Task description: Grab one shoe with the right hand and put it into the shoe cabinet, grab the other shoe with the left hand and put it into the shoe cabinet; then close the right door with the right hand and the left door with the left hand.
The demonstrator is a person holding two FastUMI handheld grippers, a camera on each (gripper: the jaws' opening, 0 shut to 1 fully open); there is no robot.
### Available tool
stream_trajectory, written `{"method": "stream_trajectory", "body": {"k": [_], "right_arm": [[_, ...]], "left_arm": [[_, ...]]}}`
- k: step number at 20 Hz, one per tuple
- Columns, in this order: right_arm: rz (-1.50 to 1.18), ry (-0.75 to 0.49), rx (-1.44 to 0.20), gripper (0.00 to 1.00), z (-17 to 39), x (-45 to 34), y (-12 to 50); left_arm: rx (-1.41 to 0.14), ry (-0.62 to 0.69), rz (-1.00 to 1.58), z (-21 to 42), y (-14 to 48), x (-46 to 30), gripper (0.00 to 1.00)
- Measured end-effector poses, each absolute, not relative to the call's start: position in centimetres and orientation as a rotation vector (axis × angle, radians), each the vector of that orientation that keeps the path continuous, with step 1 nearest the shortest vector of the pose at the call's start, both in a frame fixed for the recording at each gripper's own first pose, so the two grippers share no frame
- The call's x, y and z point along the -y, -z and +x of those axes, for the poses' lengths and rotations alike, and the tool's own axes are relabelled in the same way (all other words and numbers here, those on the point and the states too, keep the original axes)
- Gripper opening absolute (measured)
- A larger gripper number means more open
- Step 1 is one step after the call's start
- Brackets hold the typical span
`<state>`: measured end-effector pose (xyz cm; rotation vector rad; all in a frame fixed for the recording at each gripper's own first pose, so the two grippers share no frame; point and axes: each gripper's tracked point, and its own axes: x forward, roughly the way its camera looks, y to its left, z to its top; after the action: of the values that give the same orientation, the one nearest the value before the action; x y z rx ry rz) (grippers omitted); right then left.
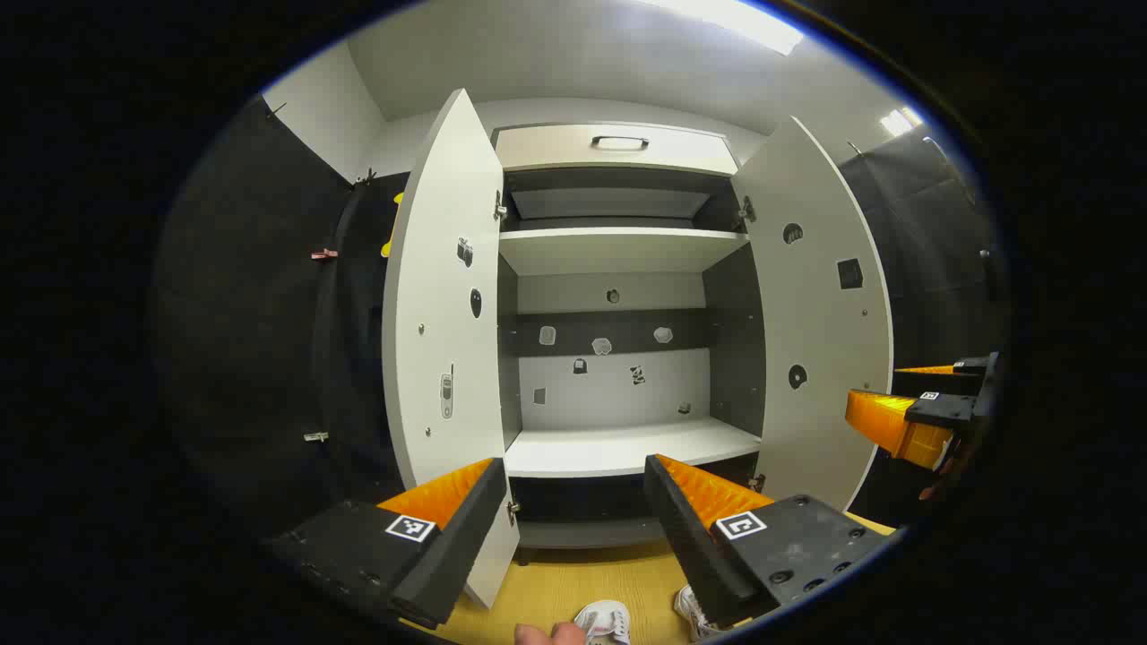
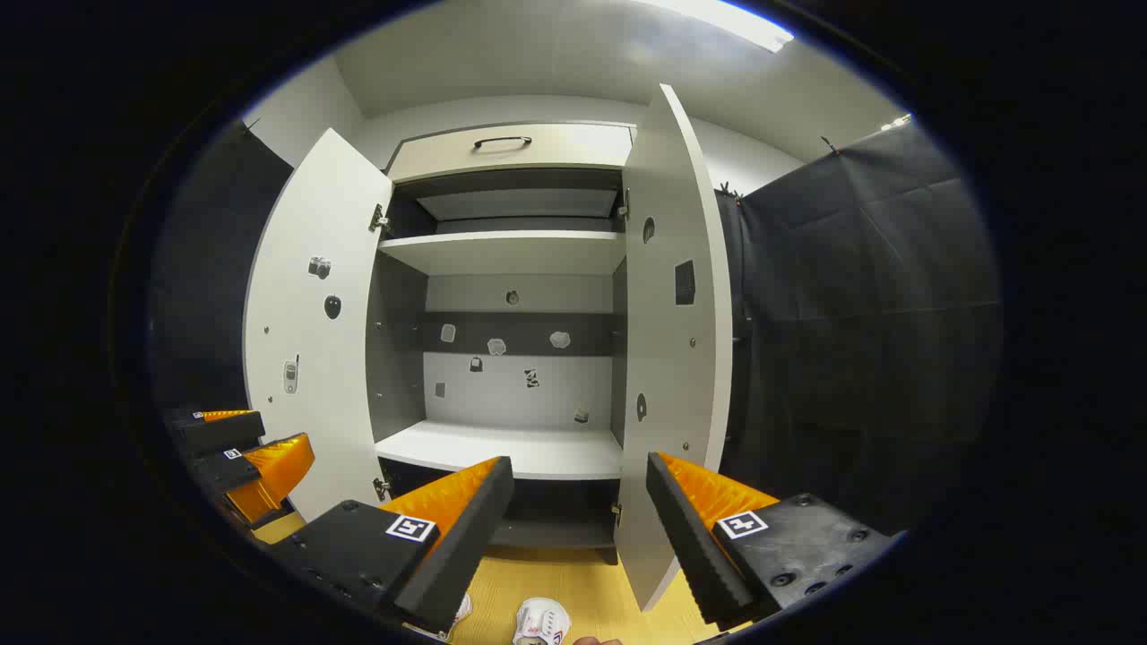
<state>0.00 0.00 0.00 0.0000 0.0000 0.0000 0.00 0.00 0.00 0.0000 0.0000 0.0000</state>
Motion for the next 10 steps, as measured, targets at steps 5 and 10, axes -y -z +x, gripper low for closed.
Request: {"method": "stream_trajectory", "body": {"k": [5, 10], "right_arm": [[-0.01, -0.007, -0.003, 0.98, -0.09, -0.46, 0.11], [-0.005, -0.009, -0.003, 0.98, -0.2, -0.6, 0.18]], "left_arm": [[0.0, -0.001, -0.002, 0.17, 0.0, -0.29, 0.97], [0.005, -0.002, -0.001, 0.0, -0.05, -0.48, 0.97]]}}
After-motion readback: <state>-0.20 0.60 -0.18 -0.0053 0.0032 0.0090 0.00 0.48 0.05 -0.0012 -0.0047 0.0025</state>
